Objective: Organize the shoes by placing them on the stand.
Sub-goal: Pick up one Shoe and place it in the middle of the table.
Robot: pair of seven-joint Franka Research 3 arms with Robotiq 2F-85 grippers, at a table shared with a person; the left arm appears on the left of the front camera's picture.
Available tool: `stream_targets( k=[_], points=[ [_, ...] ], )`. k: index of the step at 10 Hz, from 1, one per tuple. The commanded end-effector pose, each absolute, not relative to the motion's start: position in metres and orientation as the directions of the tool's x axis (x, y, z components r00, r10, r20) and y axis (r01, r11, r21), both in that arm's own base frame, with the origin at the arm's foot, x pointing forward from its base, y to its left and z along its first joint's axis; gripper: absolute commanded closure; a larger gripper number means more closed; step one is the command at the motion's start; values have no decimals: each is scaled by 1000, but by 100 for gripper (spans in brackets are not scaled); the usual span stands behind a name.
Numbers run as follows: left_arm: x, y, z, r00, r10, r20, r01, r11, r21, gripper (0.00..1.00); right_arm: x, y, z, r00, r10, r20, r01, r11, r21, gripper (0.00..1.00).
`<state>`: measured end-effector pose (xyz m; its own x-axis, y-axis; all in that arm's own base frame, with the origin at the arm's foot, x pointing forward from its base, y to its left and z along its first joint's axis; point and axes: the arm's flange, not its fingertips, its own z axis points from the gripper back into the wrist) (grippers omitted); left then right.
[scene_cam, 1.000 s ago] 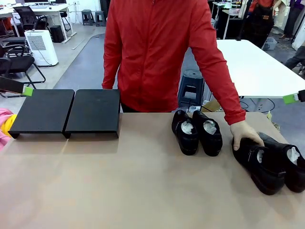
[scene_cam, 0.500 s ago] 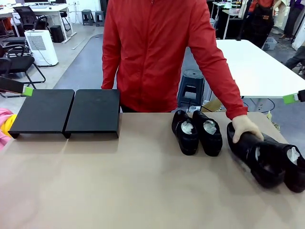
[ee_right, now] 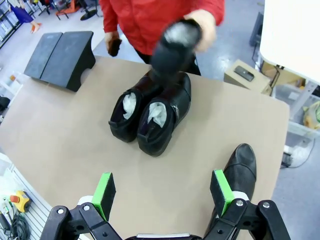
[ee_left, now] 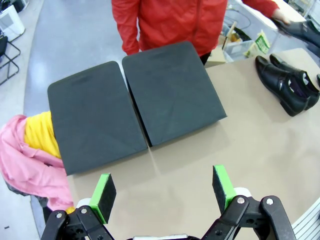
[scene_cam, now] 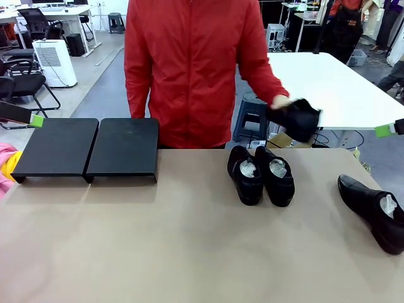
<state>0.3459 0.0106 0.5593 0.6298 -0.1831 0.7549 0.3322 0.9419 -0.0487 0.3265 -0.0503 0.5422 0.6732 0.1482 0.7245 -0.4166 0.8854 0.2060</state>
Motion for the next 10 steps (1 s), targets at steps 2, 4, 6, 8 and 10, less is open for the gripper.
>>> stream_targets(
  k=[2, 4, 6, 8, 10],
  points=[
    [346, 12, 559, 629, -187, 755, 336, 940, -48, 0, 328, -47, 546, 679, 118, 724, -383, 899, 213, 0],
    [346, 12, 559, 629, -187, 755, 336, 940, -48, 0, 342, -35, 554, 719, 73, 691, -341, 903, 260, 0],
    [346, 12, 559, 629, -187, 755, 336, 940, -48, 0, 368, -9, 557, 774, 95, 626, -309, 920, 242, 0],
    [346, 12, 559, 629, -187, 755, 336, 940, -48, 0, 395, 22, 554, 821, 118, 559, -280, 936, 213, 0],
    [346, 12, 559, 629, -187, 755, 336, 940, -48, 0, 423, 59, 542, 859, 148, 490, -255, 954, 159, 0]
  ],
)
